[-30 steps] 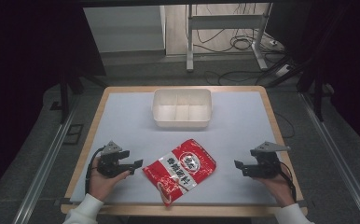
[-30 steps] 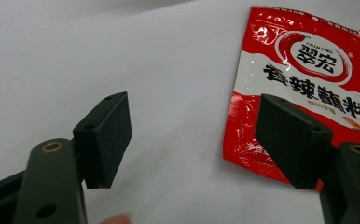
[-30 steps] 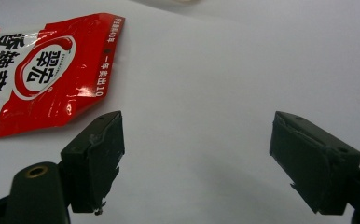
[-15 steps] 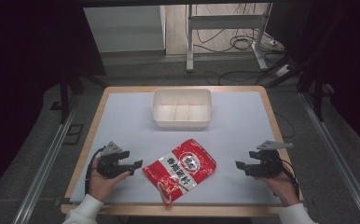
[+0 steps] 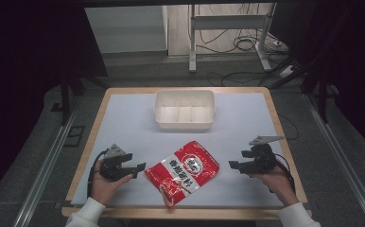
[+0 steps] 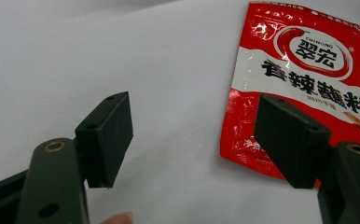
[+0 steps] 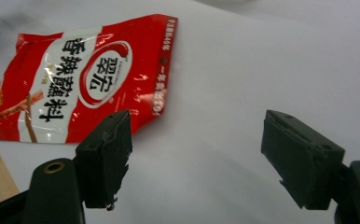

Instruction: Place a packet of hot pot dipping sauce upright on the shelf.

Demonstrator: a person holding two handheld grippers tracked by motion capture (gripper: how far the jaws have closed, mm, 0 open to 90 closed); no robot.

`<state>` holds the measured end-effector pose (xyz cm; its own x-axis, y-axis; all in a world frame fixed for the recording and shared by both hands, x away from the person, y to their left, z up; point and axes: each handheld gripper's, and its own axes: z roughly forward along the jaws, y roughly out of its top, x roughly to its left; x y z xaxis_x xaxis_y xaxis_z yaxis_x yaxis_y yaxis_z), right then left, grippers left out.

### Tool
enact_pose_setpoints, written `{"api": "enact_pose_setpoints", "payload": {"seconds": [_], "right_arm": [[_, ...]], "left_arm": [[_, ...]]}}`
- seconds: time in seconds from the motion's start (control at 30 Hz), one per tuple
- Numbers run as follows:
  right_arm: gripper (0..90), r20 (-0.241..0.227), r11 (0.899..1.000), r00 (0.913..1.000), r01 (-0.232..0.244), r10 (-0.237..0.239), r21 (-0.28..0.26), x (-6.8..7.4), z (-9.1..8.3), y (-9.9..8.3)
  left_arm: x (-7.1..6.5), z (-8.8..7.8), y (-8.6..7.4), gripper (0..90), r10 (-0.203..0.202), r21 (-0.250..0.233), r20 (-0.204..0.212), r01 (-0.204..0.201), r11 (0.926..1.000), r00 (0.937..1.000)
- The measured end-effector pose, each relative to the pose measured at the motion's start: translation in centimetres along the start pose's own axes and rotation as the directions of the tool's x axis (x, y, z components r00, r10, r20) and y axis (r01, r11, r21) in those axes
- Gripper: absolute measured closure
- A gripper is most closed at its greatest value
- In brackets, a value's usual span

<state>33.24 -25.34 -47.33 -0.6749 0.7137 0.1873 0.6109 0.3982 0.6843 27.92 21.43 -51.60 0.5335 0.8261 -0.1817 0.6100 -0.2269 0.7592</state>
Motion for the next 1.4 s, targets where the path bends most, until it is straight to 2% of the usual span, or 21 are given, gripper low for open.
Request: {"api": "enact_pose_setpoints", "payload": {"seconds": [0.1, 0.37, 0.6, 0.67, 0.7, 1.0, 1.2, 1.4], "right_arm": [[24.0, -0.027, 1.000, 0.9994, 0.020, -0.020, 0.022, 0.8, 0.8, 1.4], [23.4, -0.048, 0.997, 0.9984, 0.033, -0.030, 0.071, 1.6, 2.5, 2.9], [23.4, -0.091, 0.990, 0.9953, 0.047, -0.035, 0.132, 2.4, 5.3, 4.2], [23.5, -0.092, 0.989, 0.9949, 0.053, -0.040, 0.136, 2.5, 5.6, 4.4], [23.5, -0.102, 0.986, 0.9942, 0.052, -0.036, 0.156, 2.8, 6.5, 4.7], [23.4, -0.116, 0.974, 0.9932, 0.040, -0.014, 0.221, 2.7, 9.1, 5.1], [23.2, -0.117, 0.972, 0.9932, 0.022, 0.006, 0.236, 2.5, 9.7, 5.1], [23.2, -0.127, 0.968, 0.9919, 0.032, -0.001, 0.248, 3.0, 10.1, 5.0]], "left_arm": [[0.0, 0.0, 0.0, 28.3, 0.004, 0.003, 0.003, -0.004, 1.0000, 1.0000], [-0.1, 0.0, 0.0, 29.3, 0.005, 0.004, 0.004, -0.005, 1.0000, 1.0000], [-0.1, 0.1, 0.0, 29.4, 0.004, 0.007, 0.004, -0.004, 1.0000, 1.0000], [-0.1, 0.2, 0.0, 29.4, 0.006, 0.008, 0.003, -0.006, 1.0000, 1.0000], [-0.1, 0.2, 0.0, 29.4, 0.006, 0.010, 0.004, -0.006, 0.9999, 1.0000], [0.0, 0.3, -0.1, 29.4, 0.005, 0.014, 0.003, -0.005, 0.9999, 1.0000], [0.0, 0.3, -0.1, 29.4, 0.006, 0.016, 0.005, -0.006, 0.9999, 1.0000], [0.1, 0.3, -0.1, 29.3, 0.005, 0.014, 0.003, -0.005, 0.9999, 1.0000]]}}
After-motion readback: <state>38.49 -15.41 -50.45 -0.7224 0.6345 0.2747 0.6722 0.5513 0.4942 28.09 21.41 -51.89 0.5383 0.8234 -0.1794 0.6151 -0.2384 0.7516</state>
